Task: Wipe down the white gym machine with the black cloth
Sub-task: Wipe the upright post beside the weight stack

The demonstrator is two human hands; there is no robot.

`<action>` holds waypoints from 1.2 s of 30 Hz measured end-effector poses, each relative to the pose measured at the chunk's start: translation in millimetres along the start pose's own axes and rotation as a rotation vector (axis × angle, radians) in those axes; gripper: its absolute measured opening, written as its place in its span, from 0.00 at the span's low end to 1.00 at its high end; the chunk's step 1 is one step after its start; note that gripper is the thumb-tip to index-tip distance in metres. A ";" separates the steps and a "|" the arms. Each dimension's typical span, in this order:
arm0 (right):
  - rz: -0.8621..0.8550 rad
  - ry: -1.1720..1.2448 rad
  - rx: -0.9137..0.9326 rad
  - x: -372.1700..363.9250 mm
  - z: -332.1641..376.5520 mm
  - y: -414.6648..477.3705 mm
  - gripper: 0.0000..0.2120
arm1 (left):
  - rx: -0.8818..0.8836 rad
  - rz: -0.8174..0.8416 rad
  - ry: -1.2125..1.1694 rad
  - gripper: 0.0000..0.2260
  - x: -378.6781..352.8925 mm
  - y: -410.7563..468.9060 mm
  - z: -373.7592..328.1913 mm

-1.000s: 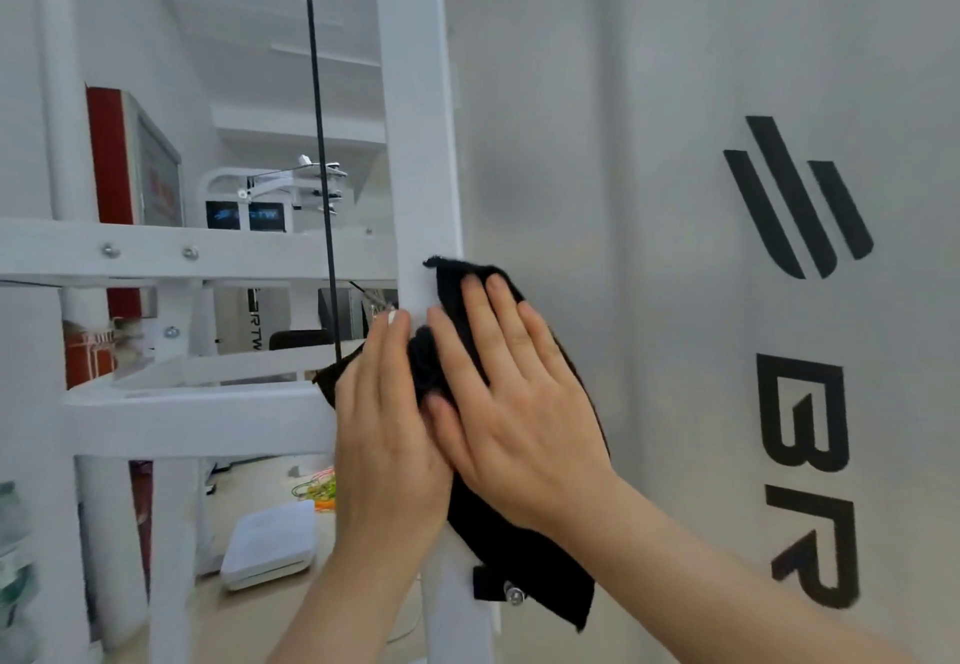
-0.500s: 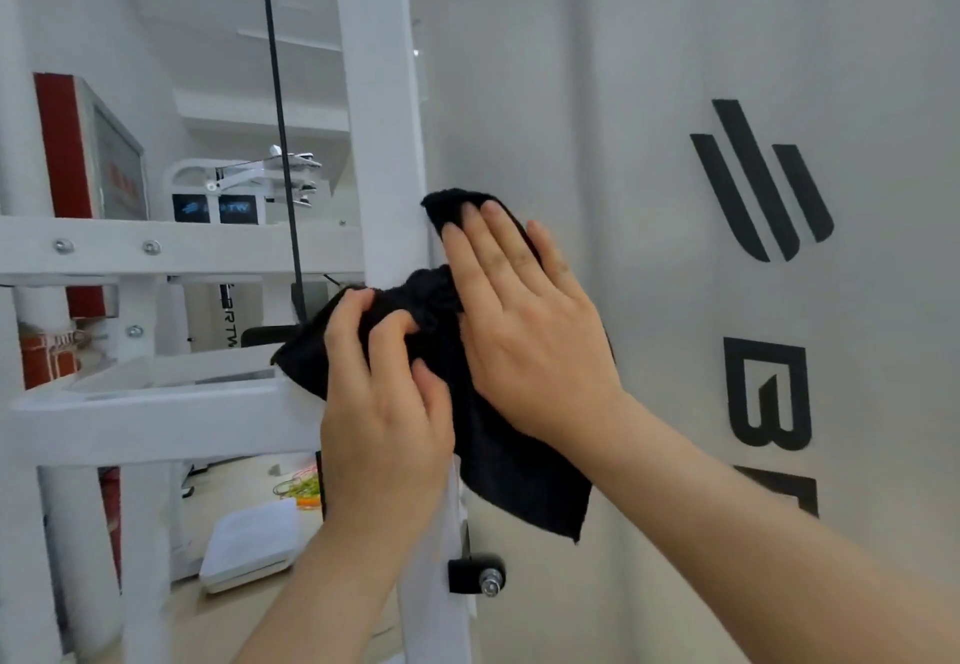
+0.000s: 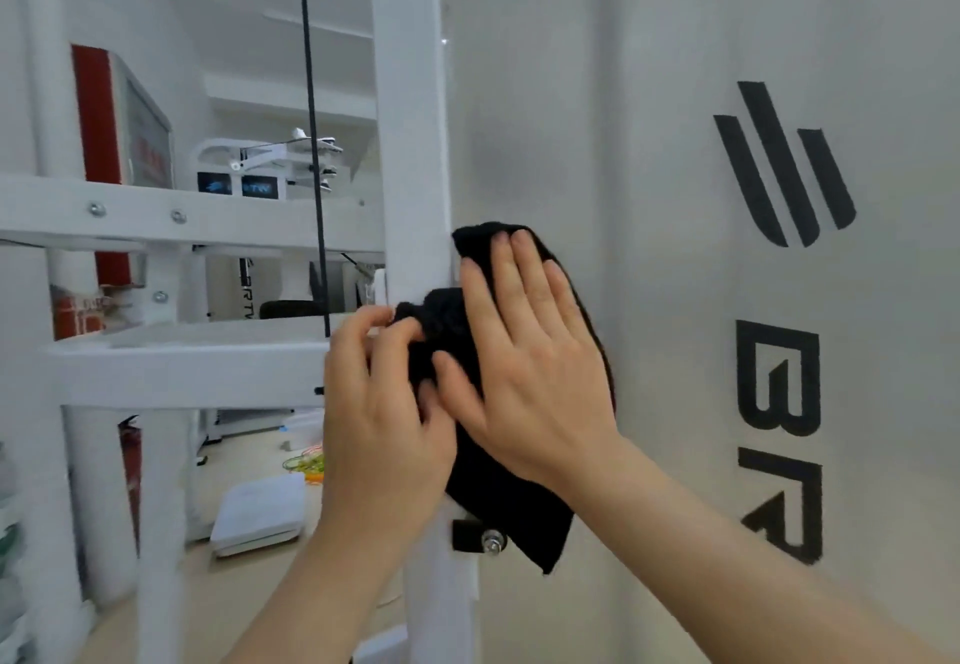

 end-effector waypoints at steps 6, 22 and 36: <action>0.179 -0.068 0.249 -19.1 18.2 -38.4 0.26 | 0.229 0.055 -0.148 0.20 7.8 -43.4 21.0; 0.094 -0.044 0.279 -17.7 3.4 15.9 0.25 | 0.322 0.139 -0.114 0.26 20.5 -39.4 -7.2; 0.158 -0.066 0.375 20.4 -51.5 -34.8 0.23 | 0.033 0.299 0.057 0.29 -6.7 -75.0 -41.4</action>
Point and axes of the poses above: each hand's wrist, its own y-axis towards the middle knuckle, its own x-axis out of the back of the hand, z = x × y, the point moved 1 cm from there along y, towards the middle knuckle, and after that the axes turned 6 degrees about y, right-handed, at the moved point
